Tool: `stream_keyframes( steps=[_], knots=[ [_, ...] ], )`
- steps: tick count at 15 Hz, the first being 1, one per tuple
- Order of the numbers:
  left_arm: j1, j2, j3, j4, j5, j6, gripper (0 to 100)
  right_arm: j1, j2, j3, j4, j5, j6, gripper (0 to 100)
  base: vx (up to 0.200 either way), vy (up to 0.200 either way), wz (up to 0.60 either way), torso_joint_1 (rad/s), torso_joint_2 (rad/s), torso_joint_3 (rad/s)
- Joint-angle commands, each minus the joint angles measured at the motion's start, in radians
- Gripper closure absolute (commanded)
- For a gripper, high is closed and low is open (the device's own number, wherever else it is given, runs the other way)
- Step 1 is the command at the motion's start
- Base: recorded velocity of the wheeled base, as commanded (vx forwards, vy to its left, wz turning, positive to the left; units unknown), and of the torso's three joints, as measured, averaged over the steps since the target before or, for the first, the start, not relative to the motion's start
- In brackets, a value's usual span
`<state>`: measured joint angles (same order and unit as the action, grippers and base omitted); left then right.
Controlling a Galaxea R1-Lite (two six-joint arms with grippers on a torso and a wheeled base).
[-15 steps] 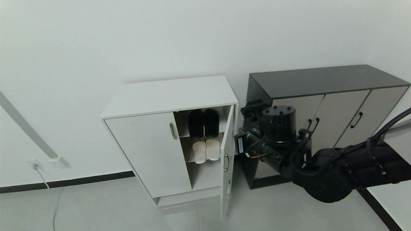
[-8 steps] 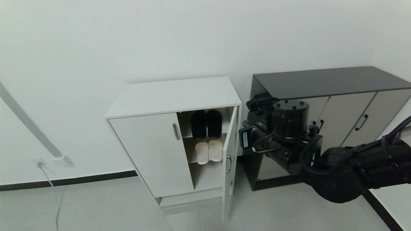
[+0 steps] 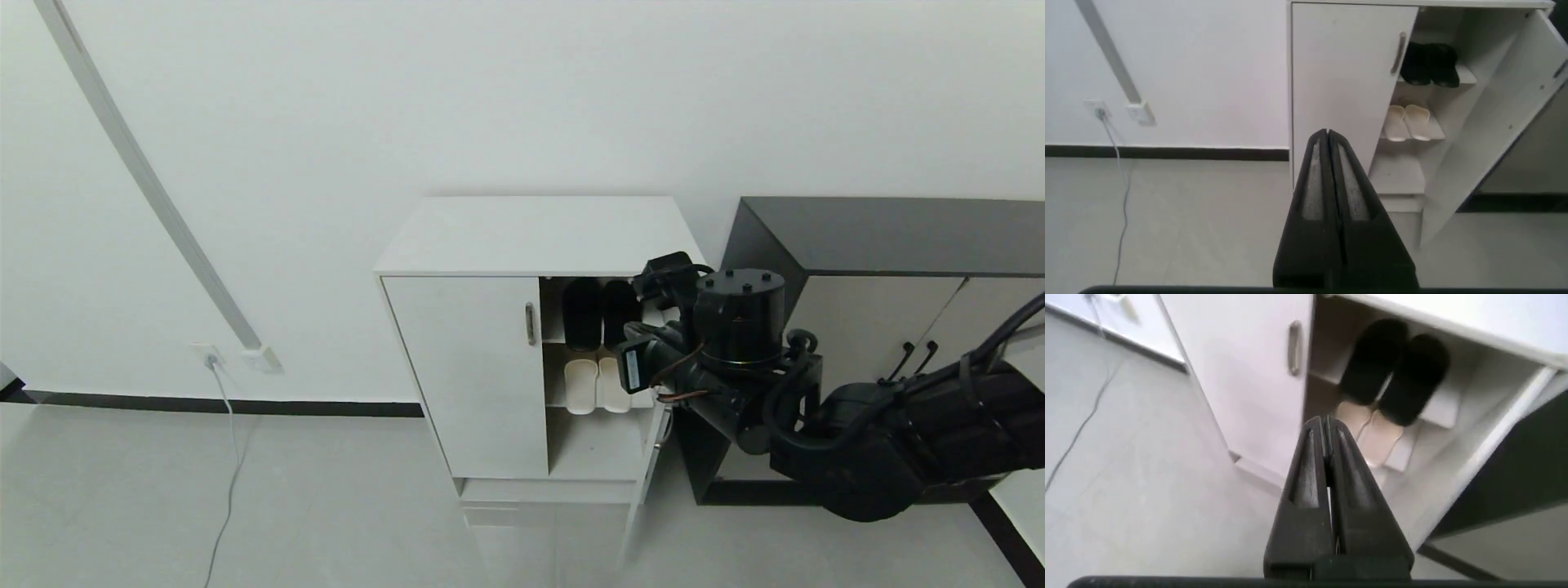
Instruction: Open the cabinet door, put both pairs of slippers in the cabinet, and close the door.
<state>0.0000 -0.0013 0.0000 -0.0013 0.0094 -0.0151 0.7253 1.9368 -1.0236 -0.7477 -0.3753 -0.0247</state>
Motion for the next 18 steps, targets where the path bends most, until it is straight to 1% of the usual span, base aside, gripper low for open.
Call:
stream_keyframes(
  steps=[1,2,3,6,9,11,12,18],
  knots=[
    [0.000,0.001,0.000,0.000,0.000,0.000,100,-0.009,-0.010,0.014,-0.001,-0.001,-0.001,100,0.000,0.000,0.00,0.000,0.00,0.000],
    [0.000,0.001,0.000,0.000,0.000,0.001,100,-0.026,-0.029,0.037,0.002,-0.008,-0.011,100,0.000,0.000,0.00,0.000,0.00,0.000],
    [0.000,0.001,0.000,0.000,0.000,0.000,100,-0.043,-0.055,0.089,0.002,-0.020,-0.014,100,0.000,0.000,0.00,0.000,0.00,0.000],
    [0.000,0.001,0.000,0.000,0.000,0.000,100,-0.066,-0.099,0.204,-0.002,-0.020,-0.012,100,0.000,0.000,0.00,0.000,0.00,0.000],
    [0.000,0.001,0.000,0.000,0.000,0.000,100,-0.073,-0.156,0.327,-0.004,-0.020,-0.008,100,0.200,0.000,0.00,-0.002,0.00,0.001],
    [0.000,0.001,0.000,0.000,0.000,0.000,100,-0.076,-0.185,0.379,-0.004,-0.019,-0.004,100,0.200,0.000,0.00,-0.002,0.00,0.005],
    [0.000,0.001,0.000,0.000,0.000,0.000,100,-0.083,-0.187,0.396,-0.004,-0.019,-0.003,100,0.200,0.000,0.00,0.017,0.01,0.002],
    [0.000,0.001,0.000,0.000,0.000,-0.002,100,-0.089,-0.118,0.398,-0.009,-0.013,0.003,100,0.000,0.000,0.00,0.000,0.00,0.000]
  ],
)
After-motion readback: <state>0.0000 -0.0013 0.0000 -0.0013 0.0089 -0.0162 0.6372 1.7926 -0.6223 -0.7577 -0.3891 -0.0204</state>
